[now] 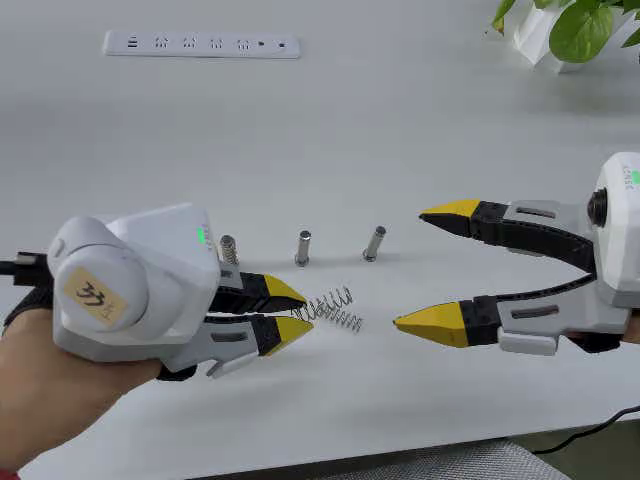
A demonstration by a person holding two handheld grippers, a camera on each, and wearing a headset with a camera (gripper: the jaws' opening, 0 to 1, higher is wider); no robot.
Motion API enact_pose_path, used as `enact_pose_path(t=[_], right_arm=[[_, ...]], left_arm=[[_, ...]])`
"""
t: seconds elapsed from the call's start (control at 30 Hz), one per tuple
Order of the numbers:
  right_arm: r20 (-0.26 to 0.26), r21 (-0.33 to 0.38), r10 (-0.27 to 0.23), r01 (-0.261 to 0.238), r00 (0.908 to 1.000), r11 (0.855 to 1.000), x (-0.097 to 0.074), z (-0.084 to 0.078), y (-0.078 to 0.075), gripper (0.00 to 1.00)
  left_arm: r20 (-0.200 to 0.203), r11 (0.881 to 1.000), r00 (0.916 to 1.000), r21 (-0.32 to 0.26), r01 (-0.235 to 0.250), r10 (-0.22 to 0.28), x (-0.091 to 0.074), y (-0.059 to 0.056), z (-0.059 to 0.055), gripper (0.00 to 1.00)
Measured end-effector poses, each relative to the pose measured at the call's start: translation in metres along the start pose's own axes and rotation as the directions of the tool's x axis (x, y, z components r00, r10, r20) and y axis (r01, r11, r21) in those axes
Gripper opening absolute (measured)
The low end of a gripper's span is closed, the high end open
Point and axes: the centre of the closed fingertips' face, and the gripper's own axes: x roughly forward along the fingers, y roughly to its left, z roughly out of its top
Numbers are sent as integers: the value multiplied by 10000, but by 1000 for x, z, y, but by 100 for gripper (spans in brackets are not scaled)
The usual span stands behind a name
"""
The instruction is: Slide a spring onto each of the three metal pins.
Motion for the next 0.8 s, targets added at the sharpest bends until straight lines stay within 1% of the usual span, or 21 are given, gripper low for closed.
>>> enact_pose_path(t=[0.1,0.13,0.17,0.2,0.23,0.27,0.37,0.4,0.47,0.53,0.6,0.63,0.73,0.8], right_arm=[[627,589,44,-81,9980,9982,8,14,4,53],[839,858,14,-87,9965,9963,10,18,4,52],[1080,1280,46,-185,9941,9916,13,21,7,49],[1284,1488,133,-325,9916,9883,15,24,9,47],[1349,1562,182,-394,9907,9869,18,25,11,45],[1339,1581,139,-352,9909,9868,21,24,11,43],[1670,2163,-10,-357,9860,9757,27,27,13,37],[1925,2551,-84,-418,9813,9660,29,30,13,35],[2222,2948,-133,-542,9749,9540,30,33,14,31],[2244,3048,-145,-560,9744,9508,31,32,14,28],[2422,3316,-187,-647,9700,9412,32,35,15,27],[2577,3480,-183,-751,9660,9345,32,37,16,25],[2644,3558,-171,-810,9643,9311,34,37,18,21],[2785,3743,-200,-894,9602,9230,34,39,19,18]], left_arm=[[354,9997,9992,-174,-190,196,-6,2,7,7],[446,9995,9987,-229,-232,242,-8,3,9,7],[571,9991,9979,-300,-301,318,-10,4,12,7],[646,9989,9973,-341,-330,352,-11,4,13,7],[750,9985,9964,-401,-369,399,-13,4,16,7],[832,9983,9956,-429,-403,438,-14,5,17,7],[1085,9971,9926,-593,-475,538,-17,6,23,7],[1205,9966,9910,-663,-499,577,-18,7,25,7],[1355,9957,9887,-758,-535,634,-20,8,29,7],[1493,9951,9866,-829,-540,660,-20,8,32,7],[1614,9946,9846,-883,-538,675,-21,8,34,7],[1708,9944,9830,-919,-528,679,-22,9,36,7],[1876,9937,9799,-998,-501,683,-23,9,40,7],[1931,9935,9788,-1026,-485,678,-23,9,41,7]])
